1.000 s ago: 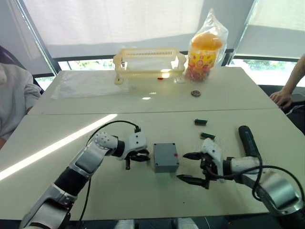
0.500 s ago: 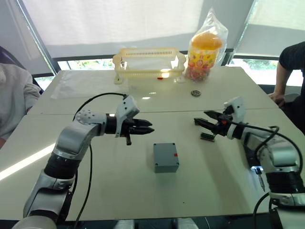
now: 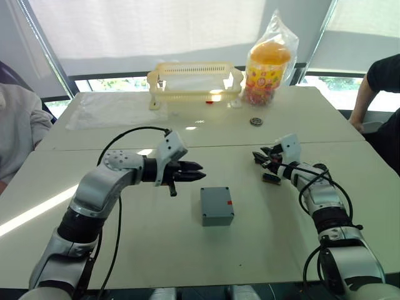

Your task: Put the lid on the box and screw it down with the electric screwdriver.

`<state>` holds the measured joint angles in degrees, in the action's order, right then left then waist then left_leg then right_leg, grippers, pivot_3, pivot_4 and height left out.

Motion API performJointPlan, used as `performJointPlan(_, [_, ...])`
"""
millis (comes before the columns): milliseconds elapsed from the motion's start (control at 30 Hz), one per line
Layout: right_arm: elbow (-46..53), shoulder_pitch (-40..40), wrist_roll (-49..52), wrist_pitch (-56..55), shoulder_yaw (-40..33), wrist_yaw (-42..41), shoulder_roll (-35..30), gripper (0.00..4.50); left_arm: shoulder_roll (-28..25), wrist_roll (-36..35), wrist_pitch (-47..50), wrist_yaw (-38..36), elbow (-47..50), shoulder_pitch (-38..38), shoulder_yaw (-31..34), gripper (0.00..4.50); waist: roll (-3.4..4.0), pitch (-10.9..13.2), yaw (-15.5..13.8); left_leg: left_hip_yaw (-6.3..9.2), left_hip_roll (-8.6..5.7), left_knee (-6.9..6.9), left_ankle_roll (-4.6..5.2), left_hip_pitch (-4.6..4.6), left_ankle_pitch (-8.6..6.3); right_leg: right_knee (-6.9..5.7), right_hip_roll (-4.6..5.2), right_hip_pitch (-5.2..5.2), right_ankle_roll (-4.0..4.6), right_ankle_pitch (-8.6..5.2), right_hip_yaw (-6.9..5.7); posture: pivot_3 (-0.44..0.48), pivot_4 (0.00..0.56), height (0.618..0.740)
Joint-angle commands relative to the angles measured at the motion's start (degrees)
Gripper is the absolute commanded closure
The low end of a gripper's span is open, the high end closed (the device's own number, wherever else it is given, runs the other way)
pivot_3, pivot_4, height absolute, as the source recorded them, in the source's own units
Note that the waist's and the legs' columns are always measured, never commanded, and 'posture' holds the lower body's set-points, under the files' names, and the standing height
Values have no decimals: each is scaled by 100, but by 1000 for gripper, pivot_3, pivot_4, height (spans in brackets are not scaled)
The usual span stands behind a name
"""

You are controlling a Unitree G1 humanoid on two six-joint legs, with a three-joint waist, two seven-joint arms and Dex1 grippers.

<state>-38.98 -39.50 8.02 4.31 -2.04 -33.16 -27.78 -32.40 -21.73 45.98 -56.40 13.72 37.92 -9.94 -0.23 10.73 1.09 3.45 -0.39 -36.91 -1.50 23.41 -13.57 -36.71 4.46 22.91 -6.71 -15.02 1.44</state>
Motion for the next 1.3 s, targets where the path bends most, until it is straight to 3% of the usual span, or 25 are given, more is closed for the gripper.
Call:
performJointPlan(33, [29, -205, -5, -144, -112, -46, -7, 2883, -50, -44, -66, 61, 185, 0, 24, 3375, 0, 0, 4, 0, 0, 0, 0, 0, 0, -1, 0, 0, 0, 0, 0, 0, 150, 740])
performJointPlan(300, [-5, -185, -18, -57, -116, -97, -20, 2883, -38, -5, -171, 107, 142, -47, -97, 3375, 0, 0, 8, 1, 0, 1, 0, 0, 0, -5, 0, 2, 0, 0, 0, 0, 150, 740])
performJointPlan(400, [-6, -168, -33, -31, -101, -101, -3, 3644, -34, 12, -216, 113, 91, -35, -127, 3375, 0, 0, 7, 0, 0, 1, 0, 0, 0, -5, 0, 2, 0, 0, 0, 0, 150, 740])
performJointPlan(467, [2, -161, -44, -11, -92, -114, 4, 4452, -36, 14, -235, 118, 71, -29, -142, 3375, 0, 0, 3, 0, 0, 0, 0, 0, 0, -5, 0, 2, 0, 0, 0, 0, 150, 740])
performJointPlan(800, [214, -145, -21, 97, -135, -85, -18, 4452, -60, 21, -334, 126, -13, -32, -184, 3375, 0, 0, 4, 0, 0, 0, 0, -1, 0, -5, 0, 1, 0, 0, 0, 0, 150, 740])
performJointPlan(1300, [1892, 194, 130, 853, -311, -124, -228, 4452, -30, 54, -528, 42, -78, 31, -334, 3375, 0, 0, -9, 0, 0, 0, 0, 0, 0, -9, 0, 5, 0, -1, 0, 0, 150, 740])
